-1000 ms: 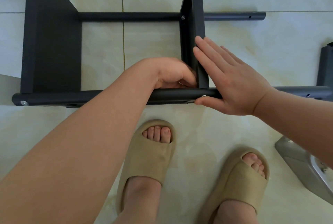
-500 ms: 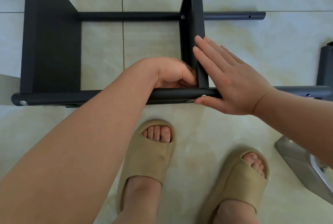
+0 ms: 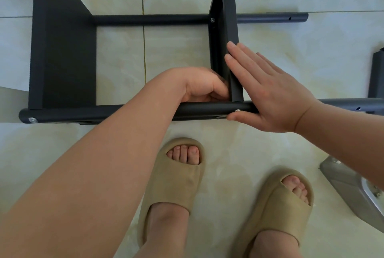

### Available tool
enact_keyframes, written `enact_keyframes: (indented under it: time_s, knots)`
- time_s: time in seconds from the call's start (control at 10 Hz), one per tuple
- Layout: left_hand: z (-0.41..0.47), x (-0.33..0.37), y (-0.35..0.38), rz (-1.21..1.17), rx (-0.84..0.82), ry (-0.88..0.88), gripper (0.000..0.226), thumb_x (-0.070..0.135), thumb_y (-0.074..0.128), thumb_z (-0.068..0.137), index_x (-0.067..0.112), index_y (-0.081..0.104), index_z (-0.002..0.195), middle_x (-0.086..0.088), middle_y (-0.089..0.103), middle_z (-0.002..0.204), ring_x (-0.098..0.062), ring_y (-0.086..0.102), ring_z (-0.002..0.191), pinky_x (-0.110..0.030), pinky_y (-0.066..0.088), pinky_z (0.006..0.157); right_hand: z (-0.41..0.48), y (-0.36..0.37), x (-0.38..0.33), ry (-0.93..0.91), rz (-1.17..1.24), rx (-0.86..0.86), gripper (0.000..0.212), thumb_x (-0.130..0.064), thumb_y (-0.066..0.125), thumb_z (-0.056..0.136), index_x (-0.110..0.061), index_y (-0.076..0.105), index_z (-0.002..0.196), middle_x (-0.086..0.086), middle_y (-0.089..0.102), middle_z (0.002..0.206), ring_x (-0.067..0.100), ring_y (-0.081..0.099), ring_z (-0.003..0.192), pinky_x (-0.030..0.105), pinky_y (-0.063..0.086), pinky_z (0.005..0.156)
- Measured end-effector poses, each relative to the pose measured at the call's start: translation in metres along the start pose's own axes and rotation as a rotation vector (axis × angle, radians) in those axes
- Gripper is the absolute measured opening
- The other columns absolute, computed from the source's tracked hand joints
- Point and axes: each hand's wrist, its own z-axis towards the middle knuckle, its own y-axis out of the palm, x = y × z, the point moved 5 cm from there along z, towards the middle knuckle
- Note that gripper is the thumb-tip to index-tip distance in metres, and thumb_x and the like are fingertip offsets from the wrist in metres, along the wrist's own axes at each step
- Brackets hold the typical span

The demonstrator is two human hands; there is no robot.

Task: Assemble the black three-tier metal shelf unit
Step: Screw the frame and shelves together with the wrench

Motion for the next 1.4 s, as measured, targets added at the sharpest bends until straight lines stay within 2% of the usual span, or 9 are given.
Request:
enact_keyframes:
  time_s: [0.2, 0.3, 0.4, 0.5, 0.7, 0.8, 0.9, 1.0, 1.4]
  knots:
    - [0.0031, -0.0009, -0.0017, -0.079, 0.002, 0.014, 0.019, -0.006, 0.051, 0.091, -0.002, 0.061, 0.106, -0.016, 0.067, 0.086, -0.024, 0.069, 0.074, -0.034, 0.057, 0.068, -0.0001, 0.0003, -0.0005, 0.002, -0.007, -0.005, 0.100, -0.073, 0.035, 0.094, 0.001, 0.015, 0.159, 0.016, 0.008, 0.168, 0.032, 0.008, 0.156, 0.058, 0.027, 0.120]
    - [0.0034, -0.0020, -0.0018, -0.021, 0.022, 0.012, 0.014, 0.001, 0.054, 0.093, 0.002, 0.068, 0.096, -0.012, 0.072, 0.083, -0.023, 0.071, 0.076, -0.037, 0.058, 0.074, -0.0004, 0.0004, -0.0003, -0.002, -0.004, 0.001, 0.100, -0.073, 0.035, 0.095, 0.001, 0.016, 0.159, 0.017, 0.009, 0.168, 0.032, 0.009, 0.156, 0.058, 0.027, 0.120]
    - [0.0025, -0.0020, -0.0006, 0.010, 0.005, 0.010, 0.012, 0.001, 0.058, 0.091, 0.003, 0.070, 0.094, -0.012, 0.073, 0.079, -0.022, 0.071, 0.073, -0.036, 0.058, 0.076, -0.0005, 0.0009, 0.0002, 0.002, 0.000, -0.003, 0.100, -0.073, 0.035, 0.094, 0.001, 0.016, 0.159, 0.016, 0.009, 0.168, 0.032, 0.008, 0.156, 0.057, 0.026, 0.121]
    - [0.0010, -0.0006, 0.0006, -0.004, -0.006, 0.008, 0.014, -0.005, 0.053, 0.091, 0.000, 0.066, 0.094, -0.013, 0.070, 0.076, -0.022, 0.070, 0.068, -0.031, 0.058, 0.066, -0.0003, 0.0002, 0.0004, 0.004, 0.000, -0.005, 0.100, -0.074, 0.035, 0.094, 0.001, 0.016, 0.159, 0.016, 0.008, 0.168, 0.031, 0.007, 0.156, 0.056, 0.025, 0.121]
    - [0.0020, -0.0005, -0.0008, -0.067, -0.005, 0.009, 0.020, -0.009, 0.052, 0.089, -0.002, 0.060, 0.106, -0.016, 0.067, 0.083, -0.024, 0.070, 0.073, -0.033, 0.057, 0.068, -0.0001, 0.0006, 0.0000, 0.002, 0.001, -0.007, 0.101, -0.074, 0.034, 0.094, 0.001, 0.016, 0.159, 0.016, 0.007, 0.169, 0.031, 0.007, 0.156, 0.056, 0.025, 0.121]
    - [0.0037, -0.0033, -0.0019, -0.110, 0.001, -0.027, 0.020, 0.002, 0.052, 0.093, 0.001, 0.066, 0.106, -0.016, 0.069, 0.095, -0.028, 0.068, 0.087, -0.043, 0.057, 0.086, -0.0002, 0.0003, 0.0002, 0.001, 0.002, -0.003, 0.100, -0.074, 0.035, 0.095, 0.001, 0.016, 0.159, 0.016, 0.008, 0.169, 0.031, 0.007, 0.156, 0.057, 0.026, 0.121]
    - [0.0020, -0.0030, -0.0015, -0.063, 0.019, -0.044, 0.016, 0.006, 0.055, 0.093, 0.003, 0.070, 0.098, -0.014, 0.072, 0.089, -0.027, 0.069, 0.082, -0.039, 0.059, 0.080, -0.0004, 0.0008, 0.0004, -0.001, 0.003, -0.001, 0.100, -0.074, 0.034, 0.095, 0.001, 0.016, 0.159, 0.016, 0.008, 0.168, 0.031, 0.008, 0.156, 0.056, 0.026, 0.121]
    - [-0.0011, -0.0008, 0.0002, 0.015, 0.019, -0.027, 0.014, 0.002, 0.056, 0.092, 0.005, 0.069, 0.087, -0.011, 0.072, 0.074, -0.020, 0.070, 0.064, -0.027, 0.058, 0.061, -0.0002, 0.0007, 0.0004, -0.003, 0.001, 0.004, 0.100, -0.073, 0.034, 0.095, 0.002, 0.016, 0.159, 0.016, 0.008, 0.168, 0.032, 0.008, 0.156, 0.057, 0.026, 0.120]
    - [0.0030, -0.0024, -0.0017, -0.060, 0.008, -0.010, 0.015, -0.003, 0.053, 0.091, 0.001, 0.067, 0.094, -0.012, 0.070, 0.080, -0.023, 0.069, 0.074, -0.034, 0.056, 0.071, 0.0003, 0.0007, 0.0001, -0.004, 0.002, -0.001, 0.100, -0.074, 0.034, 0.095, 0.001, 0.016, 0.159, 0.016, 0.008, 0.168, 0.032, 0.007, 0.156, 0.057, 0.026, 0.120]
